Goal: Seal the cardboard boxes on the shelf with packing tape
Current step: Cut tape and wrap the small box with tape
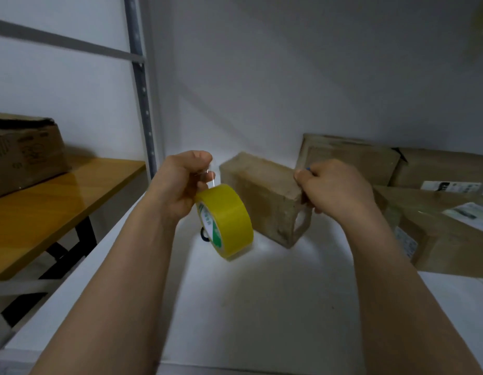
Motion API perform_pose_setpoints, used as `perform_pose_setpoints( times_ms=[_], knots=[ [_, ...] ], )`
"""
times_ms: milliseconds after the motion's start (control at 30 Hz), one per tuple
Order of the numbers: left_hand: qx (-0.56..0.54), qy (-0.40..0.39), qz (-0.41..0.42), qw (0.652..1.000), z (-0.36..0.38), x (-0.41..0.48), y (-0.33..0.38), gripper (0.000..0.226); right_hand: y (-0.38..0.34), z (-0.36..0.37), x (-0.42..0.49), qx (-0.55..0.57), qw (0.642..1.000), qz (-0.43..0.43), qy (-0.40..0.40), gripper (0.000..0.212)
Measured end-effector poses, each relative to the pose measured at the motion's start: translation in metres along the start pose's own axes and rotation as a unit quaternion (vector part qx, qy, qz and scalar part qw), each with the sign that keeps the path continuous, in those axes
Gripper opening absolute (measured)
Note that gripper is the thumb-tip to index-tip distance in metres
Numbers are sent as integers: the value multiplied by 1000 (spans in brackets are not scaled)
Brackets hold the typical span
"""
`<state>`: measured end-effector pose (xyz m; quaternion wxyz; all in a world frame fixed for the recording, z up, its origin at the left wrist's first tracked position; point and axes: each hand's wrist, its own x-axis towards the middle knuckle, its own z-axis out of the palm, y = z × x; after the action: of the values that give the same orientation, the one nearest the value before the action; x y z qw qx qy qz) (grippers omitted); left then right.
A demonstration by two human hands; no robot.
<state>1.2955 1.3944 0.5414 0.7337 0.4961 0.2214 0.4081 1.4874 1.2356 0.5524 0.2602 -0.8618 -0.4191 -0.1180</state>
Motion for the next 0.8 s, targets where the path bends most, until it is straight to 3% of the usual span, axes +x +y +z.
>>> perform_pose_setpoints(
  times_ms=[233, 333, 400, 433, 500, 567, 633, 733, 800],
  knots=[
    [4, -117, -31, 993, 16, -7, 17, 7, -10, 1, -2, -50, 995, 18, -79, 66],
    [16, -124, -34, 992, 25, -12, 26, 9, -10, -8, -16, -43, 999, 29, 1, 59],
    [15, -122, -46, 991, 33, -14, 35, 7, -15, -20, -25, 58, 997, -27, 54, 62],
    [6, -115, -53, 992, 38, -13, 40, 6, -21, -27, -30, 153, 985, -74, 17, 71],
    [-30, -77, -63, 995, 53, -5, 50, 19, -36, -36, -40, 346, 916, -153, -130, 91],
    [-85, -32, -61, 994, 69, 11, 58, 25, -44, -33, -44, 416, 871, -168, -200, 77],
    [-95, -10, -67, 993, 80, 27, 61, 22, -46, -30, -39, 441, 874, -146, -140, 54],
    [49, 15, -89, 995, 81, 48, 57, 14, -32, -35, -27, 517, 849, -89, -62, 30],
    [119, 38, -94, 988, 80, 57, 49, 13, -20, -43, -23, 560, 824, -52, -64, 46]
  ],
)
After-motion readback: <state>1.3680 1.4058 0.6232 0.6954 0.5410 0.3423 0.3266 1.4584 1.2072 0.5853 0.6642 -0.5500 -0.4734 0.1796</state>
